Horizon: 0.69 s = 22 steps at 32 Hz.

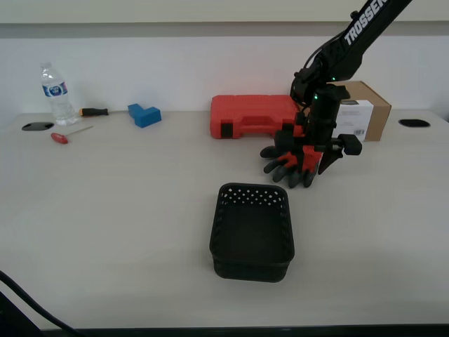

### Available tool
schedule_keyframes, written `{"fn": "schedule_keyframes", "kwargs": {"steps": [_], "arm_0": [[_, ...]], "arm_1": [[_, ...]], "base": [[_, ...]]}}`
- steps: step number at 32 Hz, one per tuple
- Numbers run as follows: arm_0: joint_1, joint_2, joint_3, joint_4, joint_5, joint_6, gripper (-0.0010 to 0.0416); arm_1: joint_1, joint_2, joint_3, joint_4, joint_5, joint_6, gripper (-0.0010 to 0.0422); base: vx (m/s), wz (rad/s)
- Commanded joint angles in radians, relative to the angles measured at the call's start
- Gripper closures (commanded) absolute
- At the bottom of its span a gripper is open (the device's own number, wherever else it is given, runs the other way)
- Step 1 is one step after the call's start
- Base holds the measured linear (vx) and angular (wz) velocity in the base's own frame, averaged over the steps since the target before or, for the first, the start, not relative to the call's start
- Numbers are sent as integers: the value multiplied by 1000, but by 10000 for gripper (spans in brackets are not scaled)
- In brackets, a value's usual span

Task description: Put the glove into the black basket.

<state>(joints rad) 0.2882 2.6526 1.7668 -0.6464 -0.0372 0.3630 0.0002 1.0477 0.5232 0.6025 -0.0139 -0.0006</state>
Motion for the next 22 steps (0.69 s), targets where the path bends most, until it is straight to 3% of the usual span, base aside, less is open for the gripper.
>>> {"fn": "schedule_keyframes", "kwargs": {"steps": [1, 8, 16, 18, 22], "arm_0": [[1, 10, -3, -7, 5, 3, 182], [1, 26, -11, -8, 5, 5, 184], [1, 26, -8, -5, 5, 13, 333], [0, 26, -8, -3, 5, 10, 403], [1, 19, -6, 2, 4, 2, 407]], "arm_1": [[0, 0, 0, 5, 0, 1, 412], [0, 0, 0, 5, 0, 1, 412], [0, 0, 0, 5, 0, 1, 412], [0, 0, 0, 5, 0, 1, 412], [0, 0, 0, 5, 0, 1, 412]], "base": [[0, 0], [0, 0], [0, 0], [0, 0], [0, 0]]}}
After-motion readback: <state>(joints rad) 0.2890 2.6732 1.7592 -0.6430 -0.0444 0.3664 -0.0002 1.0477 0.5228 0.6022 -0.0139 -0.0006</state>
